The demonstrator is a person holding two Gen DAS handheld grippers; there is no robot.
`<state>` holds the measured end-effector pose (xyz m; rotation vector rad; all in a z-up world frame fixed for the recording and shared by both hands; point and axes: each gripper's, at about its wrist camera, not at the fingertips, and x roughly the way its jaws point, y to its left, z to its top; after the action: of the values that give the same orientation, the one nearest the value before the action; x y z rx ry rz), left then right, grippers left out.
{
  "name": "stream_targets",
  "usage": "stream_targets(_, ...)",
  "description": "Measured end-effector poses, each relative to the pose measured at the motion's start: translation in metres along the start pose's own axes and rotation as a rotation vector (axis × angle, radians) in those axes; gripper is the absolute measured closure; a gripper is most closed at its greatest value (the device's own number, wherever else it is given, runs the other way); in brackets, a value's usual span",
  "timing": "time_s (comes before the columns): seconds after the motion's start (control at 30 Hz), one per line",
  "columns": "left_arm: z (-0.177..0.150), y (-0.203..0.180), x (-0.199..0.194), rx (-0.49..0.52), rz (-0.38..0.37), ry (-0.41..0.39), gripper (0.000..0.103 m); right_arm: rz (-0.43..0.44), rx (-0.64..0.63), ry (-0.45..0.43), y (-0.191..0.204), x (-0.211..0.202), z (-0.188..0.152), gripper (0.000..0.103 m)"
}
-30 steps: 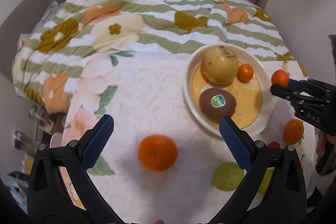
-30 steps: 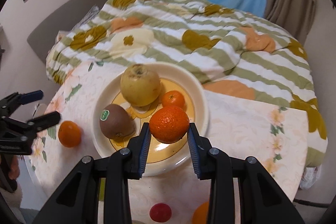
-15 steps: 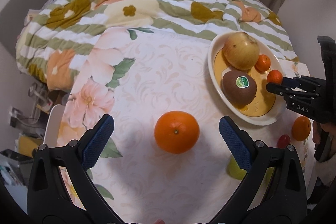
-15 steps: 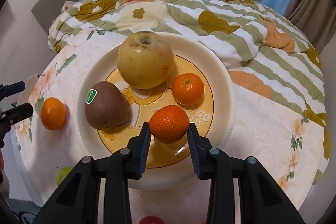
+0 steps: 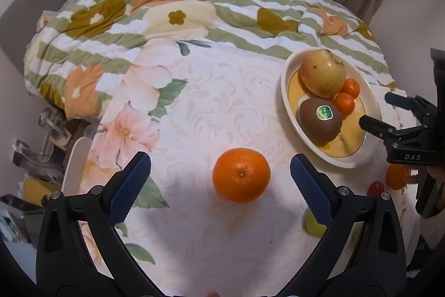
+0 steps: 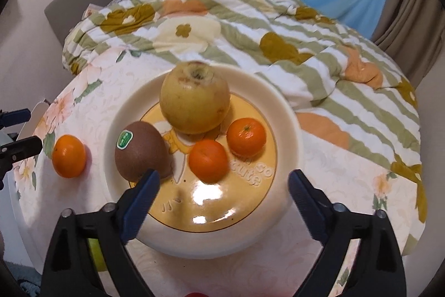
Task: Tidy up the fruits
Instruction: 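Lower the second orange into the bowl and open the right tool, then withdraw both tools from the bowl toward the remaining fruits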
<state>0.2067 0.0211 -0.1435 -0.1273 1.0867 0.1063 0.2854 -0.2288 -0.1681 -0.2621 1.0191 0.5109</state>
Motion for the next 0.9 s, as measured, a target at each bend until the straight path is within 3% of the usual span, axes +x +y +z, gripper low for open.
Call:
stream_targets(0.27, 0.005, 0.011, -0.037, 0.023, -0.006, -0.062, 0.000, -0.025, 0.053, -0.076, 0.004, -0.044, 0.001, 0.000)
stream_targets(0.43, 0.002, 0.019, -0.071, 0.047, -0.020, -0.113, 0.000, -0.052, 0.097, -0.062, 0.014, -0.080, -0.006, 0.000)
stream_targets(0.67, -0.009, 0.031, -0.116, 0.089, -0.053, -0.191, 0.000, -0.122, 0.197, -0.134, 0.033, -0.141, -0.032, 0.000)
stream_targets(0.9, -0.028, 0.035, -0.147, 0.152, -0.133, -0.239, 0.000, -0.235, 0.313, -0.170, 0.054, -0.195, -0.072, 0.000)
